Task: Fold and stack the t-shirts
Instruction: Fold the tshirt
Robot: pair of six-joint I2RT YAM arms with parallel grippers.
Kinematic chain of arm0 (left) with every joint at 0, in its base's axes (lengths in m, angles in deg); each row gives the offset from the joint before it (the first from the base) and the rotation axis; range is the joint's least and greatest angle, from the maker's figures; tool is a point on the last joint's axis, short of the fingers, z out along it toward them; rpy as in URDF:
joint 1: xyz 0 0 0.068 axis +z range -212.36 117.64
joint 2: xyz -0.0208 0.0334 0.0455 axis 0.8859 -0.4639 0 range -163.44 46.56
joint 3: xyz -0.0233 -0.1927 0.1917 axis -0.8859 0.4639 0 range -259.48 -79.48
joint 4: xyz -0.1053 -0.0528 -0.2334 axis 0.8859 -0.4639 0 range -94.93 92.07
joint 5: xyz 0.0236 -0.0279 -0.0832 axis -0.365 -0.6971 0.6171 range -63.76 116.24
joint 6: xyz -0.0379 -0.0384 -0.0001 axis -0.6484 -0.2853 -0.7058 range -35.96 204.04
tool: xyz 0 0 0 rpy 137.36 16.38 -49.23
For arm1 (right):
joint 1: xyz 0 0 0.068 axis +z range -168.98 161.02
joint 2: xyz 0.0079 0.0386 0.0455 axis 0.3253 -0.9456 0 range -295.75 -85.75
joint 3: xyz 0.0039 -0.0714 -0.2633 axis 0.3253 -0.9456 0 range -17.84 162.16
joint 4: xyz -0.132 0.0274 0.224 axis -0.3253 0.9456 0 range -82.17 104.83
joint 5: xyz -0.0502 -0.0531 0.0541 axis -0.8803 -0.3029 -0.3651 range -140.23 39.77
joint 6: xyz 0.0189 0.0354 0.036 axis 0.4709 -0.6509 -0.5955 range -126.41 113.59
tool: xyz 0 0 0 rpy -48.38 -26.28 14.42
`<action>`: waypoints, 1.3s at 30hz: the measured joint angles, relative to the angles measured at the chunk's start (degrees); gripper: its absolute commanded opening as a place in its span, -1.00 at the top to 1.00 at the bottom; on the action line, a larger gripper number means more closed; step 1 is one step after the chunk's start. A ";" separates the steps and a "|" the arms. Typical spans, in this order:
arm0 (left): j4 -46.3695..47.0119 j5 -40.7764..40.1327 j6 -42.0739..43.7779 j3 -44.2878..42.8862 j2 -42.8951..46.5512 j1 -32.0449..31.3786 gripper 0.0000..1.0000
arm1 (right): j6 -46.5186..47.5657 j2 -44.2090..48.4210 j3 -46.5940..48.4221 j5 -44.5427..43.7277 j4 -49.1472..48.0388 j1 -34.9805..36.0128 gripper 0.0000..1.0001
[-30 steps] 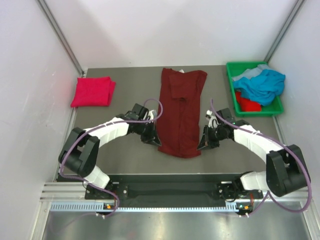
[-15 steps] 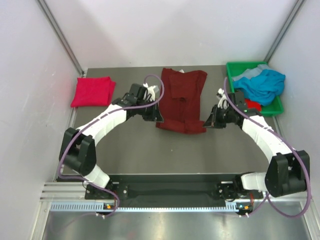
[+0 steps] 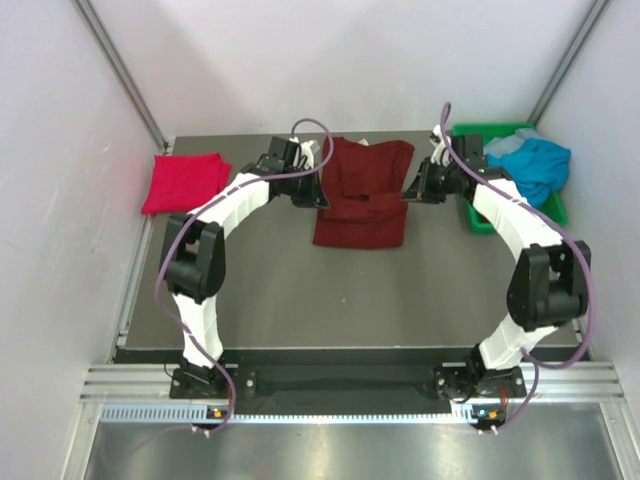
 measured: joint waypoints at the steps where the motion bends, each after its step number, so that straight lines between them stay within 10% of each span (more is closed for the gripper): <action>1: 0.11 0.00 0.00 -1.79 -1.60 0.35 1.00 | 0.13 -1.46 1.51 -0.04 -0.04 0.00 1.00; 11: 1.31 -0.37 0.33 -14.99 -14.75 2.84 1.00 | 0.92 -14.08 11.15 -0.33 -0.83 -0.17 1.00; 15: 1.51 -0.87 -0.04 -15.37 -16.52 3.04 0.19 | 1.03 -17.88 12.59 -0.92 -1.11 -0.17 0.15; 17: 1.53 -1.49 -0.66 -15.37 -16.70 3.04 0.10 | 1.66 -19.32 13.53 -1.60 -1.05 -0.17 -0.07; 32: 6.51 6.78 -3.87 -3.69 0.87 1.88 0.07 | 0.70 -12.31 12.24 -0.92 -3.23 1.97 -0.13; 39: 9.09 10.51 -5.05 1.11 -4.11 -1.31 0.07 | -0.44 -14.62 11.98 1.25 -4.57 7.19 -0.13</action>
